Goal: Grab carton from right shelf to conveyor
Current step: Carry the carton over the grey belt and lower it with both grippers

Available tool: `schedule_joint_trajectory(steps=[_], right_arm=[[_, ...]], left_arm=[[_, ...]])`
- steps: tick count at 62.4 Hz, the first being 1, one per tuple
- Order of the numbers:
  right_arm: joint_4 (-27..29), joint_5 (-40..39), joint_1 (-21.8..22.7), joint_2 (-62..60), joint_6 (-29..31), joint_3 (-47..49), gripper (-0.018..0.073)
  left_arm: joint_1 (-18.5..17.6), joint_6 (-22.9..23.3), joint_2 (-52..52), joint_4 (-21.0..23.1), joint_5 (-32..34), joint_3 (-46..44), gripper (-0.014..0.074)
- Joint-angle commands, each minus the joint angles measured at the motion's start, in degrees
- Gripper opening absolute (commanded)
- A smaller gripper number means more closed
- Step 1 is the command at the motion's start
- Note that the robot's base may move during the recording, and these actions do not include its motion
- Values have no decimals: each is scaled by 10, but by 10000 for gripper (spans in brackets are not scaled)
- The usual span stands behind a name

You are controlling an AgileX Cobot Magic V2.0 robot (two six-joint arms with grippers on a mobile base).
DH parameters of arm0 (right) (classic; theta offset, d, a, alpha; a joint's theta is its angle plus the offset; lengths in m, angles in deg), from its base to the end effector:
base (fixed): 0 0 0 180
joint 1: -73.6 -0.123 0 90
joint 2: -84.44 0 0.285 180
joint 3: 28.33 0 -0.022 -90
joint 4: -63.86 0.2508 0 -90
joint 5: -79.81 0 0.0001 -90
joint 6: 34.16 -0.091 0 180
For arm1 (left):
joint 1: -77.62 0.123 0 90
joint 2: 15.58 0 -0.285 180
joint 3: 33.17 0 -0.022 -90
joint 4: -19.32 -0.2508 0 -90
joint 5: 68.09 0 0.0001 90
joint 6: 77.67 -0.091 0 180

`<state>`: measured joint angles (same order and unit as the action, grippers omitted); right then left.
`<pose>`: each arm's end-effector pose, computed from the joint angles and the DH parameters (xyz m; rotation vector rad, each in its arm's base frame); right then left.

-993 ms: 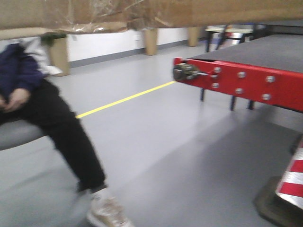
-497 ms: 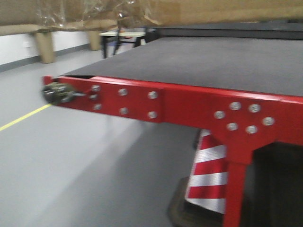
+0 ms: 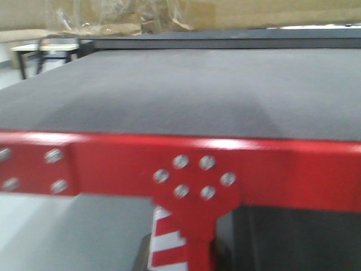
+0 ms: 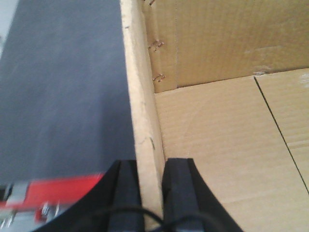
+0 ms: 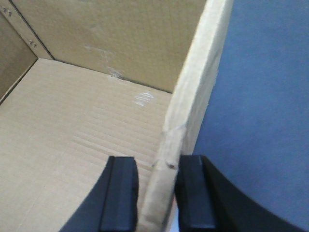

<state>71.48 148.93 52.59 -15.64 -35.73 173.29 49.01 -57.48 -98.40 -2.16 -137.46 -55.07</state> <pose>0.2048 0.0908 0.4994 -0.3940 2.2070 0.3794 0.2251 -0.0872 0.4931 0.1278 2.1980 -0.0033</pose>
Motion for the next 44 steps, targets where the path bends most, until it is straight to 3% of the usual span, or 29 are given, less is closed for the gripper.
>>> schedule_joint_trajectory(steps=[1,29,44], right_arm=[[-10,-2,2,-14,16,4,-66],[-10,-3,2,-14,16,4,-66],[-10,-45,2,-14,16,4,-66]], left_arm=[[7,-4,6,-78,-6,-1,-18],[7,-4,4,-78,-6,-1,-18],[7,-4,4,-78,-6,-1,-18]])
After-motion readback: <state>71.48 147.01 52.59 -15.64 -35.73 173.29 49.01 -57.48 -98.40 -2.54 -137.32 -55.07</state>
